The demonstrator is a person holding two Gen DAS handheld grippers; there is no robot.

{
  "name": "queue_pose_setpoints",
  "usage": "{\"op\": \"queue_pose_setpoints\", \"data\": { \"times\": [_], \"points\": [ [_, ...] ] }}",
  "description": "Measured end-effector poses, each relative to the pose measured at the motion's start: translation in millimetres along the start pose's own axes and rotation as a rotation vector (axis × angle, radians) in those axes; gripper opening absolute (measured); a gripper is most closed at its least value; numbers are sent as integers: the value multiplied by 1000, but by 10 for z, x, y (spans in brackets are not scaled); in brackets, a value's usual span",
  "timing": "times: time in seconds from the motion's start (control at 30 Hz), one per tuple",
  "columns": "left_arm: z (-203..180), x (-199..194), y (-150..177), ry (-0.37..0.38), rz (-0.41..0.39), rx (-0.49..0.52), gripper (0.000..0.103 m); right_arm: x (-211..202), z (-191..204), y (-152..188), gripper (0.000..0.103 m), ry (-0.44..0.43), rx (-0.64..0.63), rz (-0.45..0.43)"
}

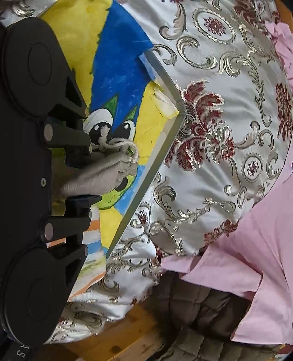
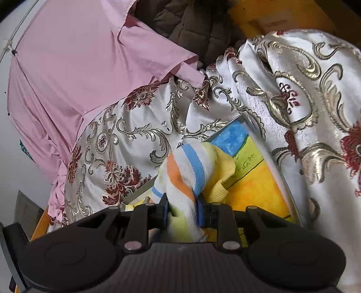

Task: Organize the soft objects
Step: 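Carry the sack with the left tool while the right tool carries the striped cloth to the tray, then open the left tool to drop the sack while the right tool releases the striped cloth into the tray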

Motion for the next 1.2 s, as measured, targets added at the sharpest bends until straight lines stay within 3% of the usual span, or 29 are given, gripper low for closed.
{"op": "queue_pose_setpoints", "data": {
  "times": [0.5,1.0,1.2],
  "points": [
    [121,-37,149,-92,8,-41,32,126,-133,58,27,-2,54,68],
    [140,45,203,-132,-7,-166,67,228,-137,51,33,-24,47,86],
    [84,49,266,-101,-28,-194,73,234,-179,48,33,-36,89,97]
  ]
}}
Point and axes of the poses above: each gripper's, at about its wrist camera, not at the fingertips, and x roughly the way its jaws point, z to its left, y to its underside, the point moved 2 cm from there along x, roughly the way its jaws point, and after that the axes turned 14 degrees about -z, right-handed, at the moved point
